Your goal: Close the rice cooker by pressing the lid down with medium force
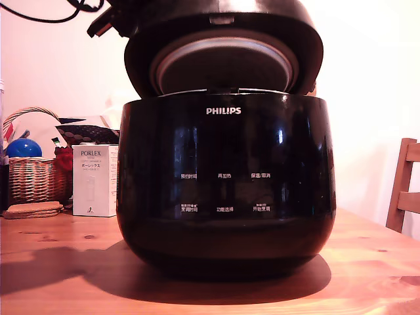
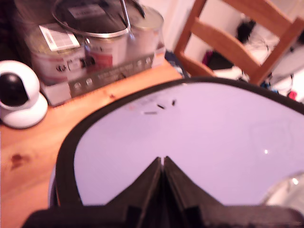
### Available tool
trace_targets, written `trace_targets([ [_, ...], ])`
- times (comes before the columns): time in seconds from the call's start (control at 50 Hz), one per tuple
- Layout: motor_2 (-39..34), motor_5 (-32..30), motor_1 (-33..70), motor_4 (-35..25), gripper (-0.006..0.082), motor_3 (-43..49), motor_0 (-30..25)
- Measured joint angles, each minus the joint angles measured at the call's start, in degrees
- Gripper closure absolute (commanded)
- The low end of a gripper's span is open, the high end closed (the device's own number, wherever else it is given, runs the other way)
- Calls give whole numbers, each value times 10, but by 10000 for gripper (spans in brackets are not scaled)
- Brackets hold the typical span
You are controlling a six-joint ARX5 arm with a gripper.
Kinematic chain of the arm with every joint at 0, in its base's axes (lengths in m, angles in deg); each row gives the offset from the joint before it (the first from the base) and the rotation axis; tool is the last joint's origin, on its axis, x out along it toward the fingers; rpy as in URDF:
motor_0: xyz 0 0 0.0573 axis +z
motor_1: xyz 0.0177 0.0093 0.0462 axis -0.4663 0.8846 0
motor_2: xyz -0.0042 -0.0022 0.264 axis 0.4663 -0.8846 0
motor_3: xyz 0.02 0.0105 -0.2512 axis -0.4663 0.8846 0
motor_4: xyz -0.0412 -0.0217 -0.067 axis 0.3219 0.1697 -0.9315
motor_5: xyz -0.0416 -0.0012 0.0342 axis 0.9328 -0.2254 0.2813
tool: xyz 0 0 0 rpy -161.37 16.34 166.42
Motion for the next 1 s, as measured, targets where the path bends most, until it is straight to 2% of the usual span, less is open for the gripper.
trace_targets([
  [0.6, -153, 17, -30, 91, 789, -191, -52],
  [0.76, -184, 16, -33, 143, 789, -241, -75],
  [1.0, -233, -26, -46, 190, 789, -314, -106],
])
